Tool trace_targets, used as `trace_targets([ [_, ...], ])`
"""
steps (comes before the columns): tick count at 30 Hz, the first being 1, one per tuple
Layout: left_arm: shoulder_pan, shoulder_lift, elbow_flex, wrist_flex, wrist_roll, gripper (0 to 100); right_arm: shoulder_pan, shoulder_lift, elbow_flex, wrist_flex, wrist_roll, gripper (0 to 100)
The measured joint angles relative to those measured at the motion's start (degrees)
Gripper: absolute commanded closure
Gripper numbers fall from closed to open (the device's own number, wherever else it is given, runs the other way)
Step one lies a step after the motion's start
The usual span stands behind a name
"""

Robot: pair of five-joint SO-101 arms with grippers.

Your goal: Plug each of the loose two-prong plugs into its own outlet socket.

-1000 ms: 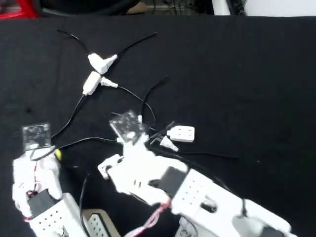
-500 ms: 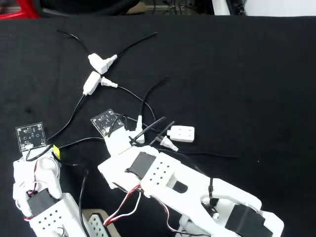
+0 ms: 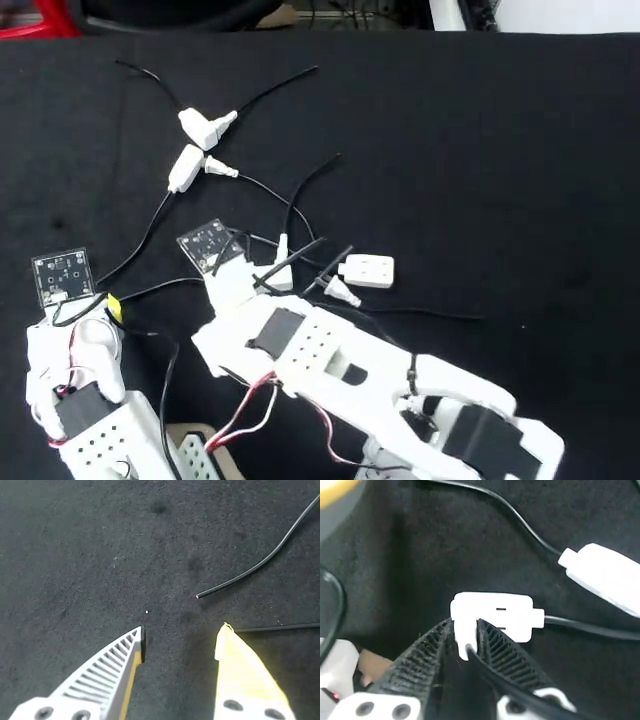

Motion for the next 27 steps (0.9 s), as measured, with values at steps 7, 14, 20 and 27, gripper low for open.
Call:
trace_targets([
  [7, 0.0, 0.0, 0.0, 0.0, 0.0, 77, 0.0, 4.66, -4.66, 2.02, 0.0, 98.7],
  [14, 0.0, 0.0, 0.0, 0.0, 0.0, 77, -0.09, 5.63, -6.86, 8.62, 0.0, 98.7],
  [20, 0.0, 0.0, 0.0, 0.0, 0.0, 77, -0.09, 5.45, -6.95, 9.76, 0.0, 98.7],
  [27, 0.0, 0.0, 0.0, 0.0, 0.0, 77, -0.79, 8.18, -6.59, 4.75, 0.0, 98.6],
])
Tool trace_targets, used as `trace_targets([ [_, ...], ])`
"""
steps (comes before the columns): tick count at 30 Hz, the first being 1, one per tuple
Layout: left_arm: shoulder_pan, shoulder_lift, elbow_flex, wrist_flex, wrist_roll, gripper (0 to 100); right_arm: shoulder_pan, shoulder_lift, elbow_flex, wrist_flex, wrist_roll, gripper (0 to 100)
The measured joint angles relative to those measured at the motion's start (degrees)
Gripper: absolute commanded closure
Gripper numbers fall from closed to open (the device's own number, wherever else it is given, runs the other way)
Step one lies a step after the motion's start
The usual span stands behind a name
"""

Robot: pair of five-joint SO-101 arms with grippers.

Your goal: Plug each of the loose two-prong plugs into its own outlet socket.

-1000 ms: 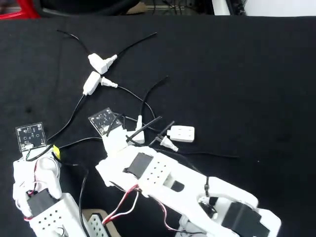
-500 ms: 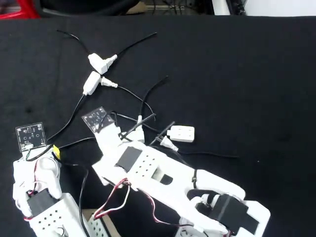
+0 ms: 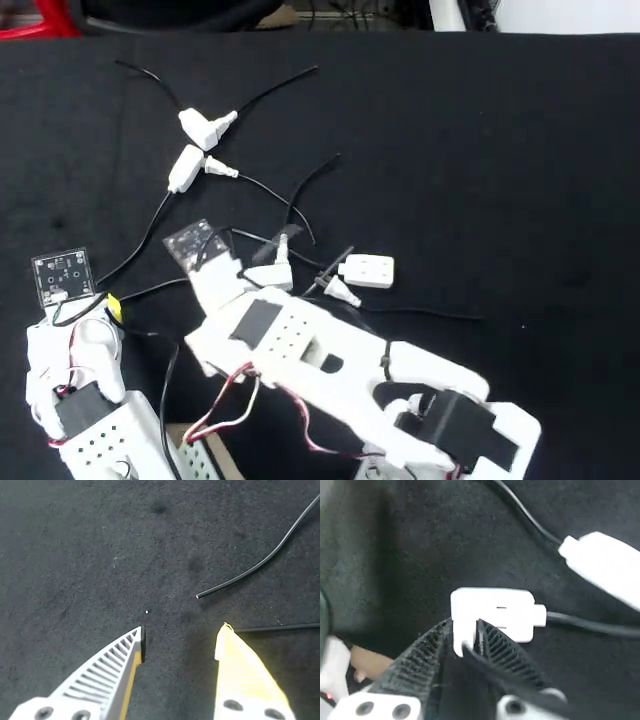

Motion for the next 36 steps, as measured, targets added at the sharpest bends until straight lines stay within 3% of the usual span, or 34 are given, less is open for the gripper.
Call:
trace_targets([
  [10, 0.0, 0.0, 0.0, 0.62, 0.0, 77, -3.08, 6.95, -1.41, -1.85, 0.0, 98.6],
  [20, 0.0, 0.0, 0.09, 0.7, 0.0, 77, -1.41, 8.35, -3.08, -4.66, 8.44, 98.6],
  [29, -0.18, 0.0, 0.09, 0.7, 0.26, 77, 2.11, 11.43, -3.52, -19.69, 16.7, 98.4],
  [36, 0.0, 0.0, 0.09, 0.7, 0.09, 77, 5.8, 15.38, -7.91, -23.65, 17.05, 84.7],
])
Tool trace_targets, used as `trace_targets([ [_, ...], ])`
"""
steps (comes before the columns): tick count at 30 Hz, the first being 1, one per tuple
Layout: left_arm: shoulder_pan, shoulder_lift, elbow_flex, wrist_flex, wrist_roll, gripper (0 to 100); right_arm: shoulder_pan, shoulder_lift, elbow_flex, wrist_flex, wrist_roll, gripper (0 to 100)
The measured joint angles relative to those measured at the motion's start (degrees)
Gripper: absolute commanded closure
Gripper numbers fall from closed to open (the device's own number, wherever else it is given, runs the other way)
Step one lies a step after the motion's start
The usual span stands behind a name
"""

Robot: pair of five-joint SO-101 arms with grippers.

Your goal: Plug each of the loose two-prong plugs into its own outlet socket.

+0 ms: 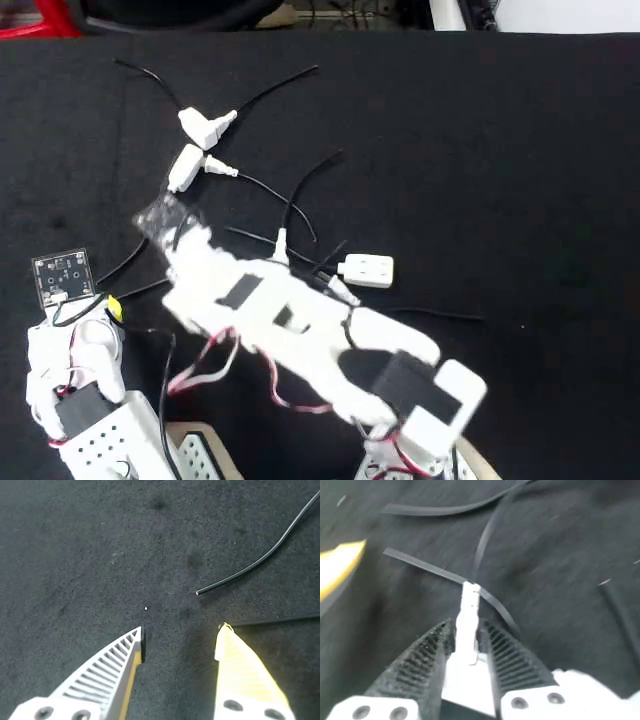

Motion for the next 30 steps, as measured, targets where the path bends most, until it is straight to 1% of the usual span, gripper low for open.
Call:
trace_targets([
  [3, 0.0, 0.0, 0.0, 0.0, 0.0, 77, 2.73, 3.69, -2.29, -0.26, 0.0, 80.2],
  [5, 0.0, 0.0, 0.0, 0.0, 0.0, 77, 2.64, 4.75, -2.9, -0.53, 0.0, 77.3],
  [9, 0.0, 0.0, 0.0, 0.0, 0.0, 77, 2.81, 4.13, -2.9, -0.35, 0.0, 71.5],
  [11, 0.0, 0.0, 0.0, 0.0, 0.0, 77, 2.99, 0.62, -2.81, 1.58, 0.0, 70.5],
  [16, 0.0, 0.0, 0.0, 1.05, -0.09, 77, 3.34, -15.3, -2.81, 13.45, 0.0, 70.4],
  [18, 0.0, 0.0, 0.0, 1.05, -0.09, 77, 5.8, -23.21, -2.81, 20.66, 0.09, 70.4],
  [20, 0.0, 0.0, 0.0, 1.05, -0.09, 77, 10.11, -30.42, -2.81, 29.27, 0.62, 70.4],
  [23, 0.0, 0.0, 0.0, 1.05, -0.09, 77, 18.99, -37.54, -4.22, 42.55, 6.95, 70.4],
  [26, 0.0, 0.0, 0.0, 1.05, -0.09, 77, 27.96, -38.77, -4.84, 52.75, 17.93, 70.2],
  [28, 0.0, 0.0, 0.0, 1.05, -0.09, 77, 32.09, -37.98, -4.84, 55.12, 27.6, 70.3],
  [30, 0.0, 0.0, 0.0, 1.05, -0.09, 77, 35.52, -36.4, -2.81, 55.38, 37.01, 70.4],
])
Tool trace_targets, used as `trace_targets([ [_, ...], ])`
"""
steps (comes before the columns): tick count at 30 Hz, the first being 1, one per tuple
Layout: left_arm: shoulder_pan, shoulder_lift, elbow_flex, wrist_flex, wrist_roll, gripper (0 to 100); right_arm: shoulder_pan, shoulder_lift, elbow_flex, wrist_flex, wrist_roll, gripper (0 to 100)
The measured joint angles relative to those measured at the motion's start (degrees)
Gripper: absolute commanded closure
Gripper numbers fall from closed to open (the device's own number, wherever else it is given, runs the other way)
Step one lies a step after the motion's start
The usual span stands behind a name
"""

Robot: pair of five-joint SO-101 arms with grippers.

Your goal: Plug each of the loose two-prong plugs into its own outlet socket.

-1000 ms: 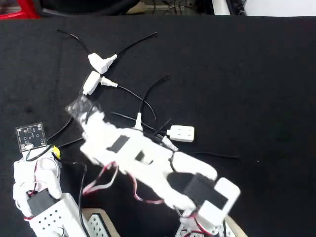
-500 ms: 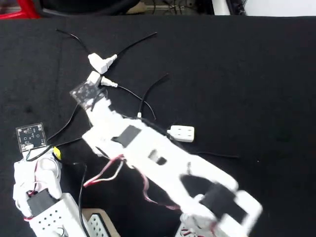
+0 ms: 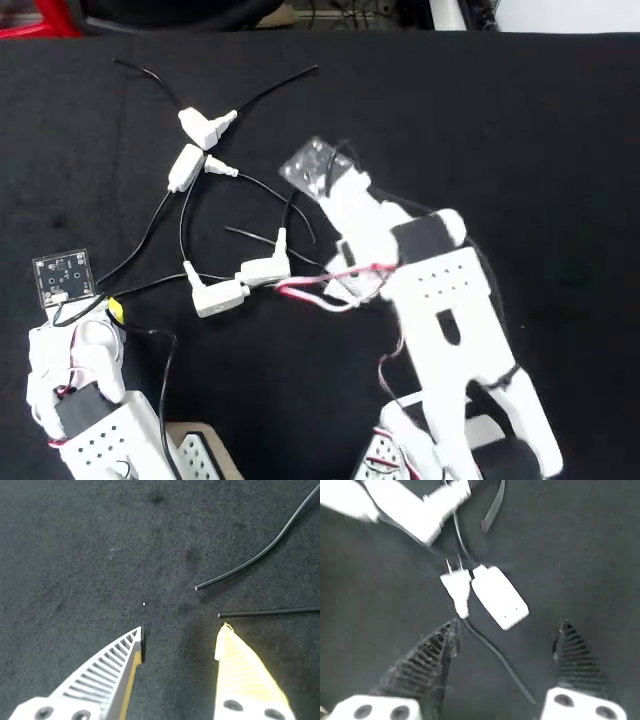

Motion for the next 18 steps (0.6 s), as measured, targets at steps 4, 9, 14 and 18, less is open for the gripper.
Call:
trace_targets([
  [4, 0.0, 0.0, 0.0, 0.0, 0.0, 77, 5.27, 2.9, 8.88, -9.23, 16.79, 70.2],
  [9, 0.0, 0.0, 0.0, 0.18, 0.0, 77, 7.91, 3.52, 24.18, -25.76, 35.43, 69.0],
  [14, 0.0, 0.0, 0.0, 0.18, 0.0, 77, 8.18, 3.78, 28.66, -33.32, 42.99, 60.5],
  [18, 0.0, 0.0, 0.0, 0.18, 0.0, 77, 8.18, 3.78, 28.92, -36.84, 45.36, 60.7],
])
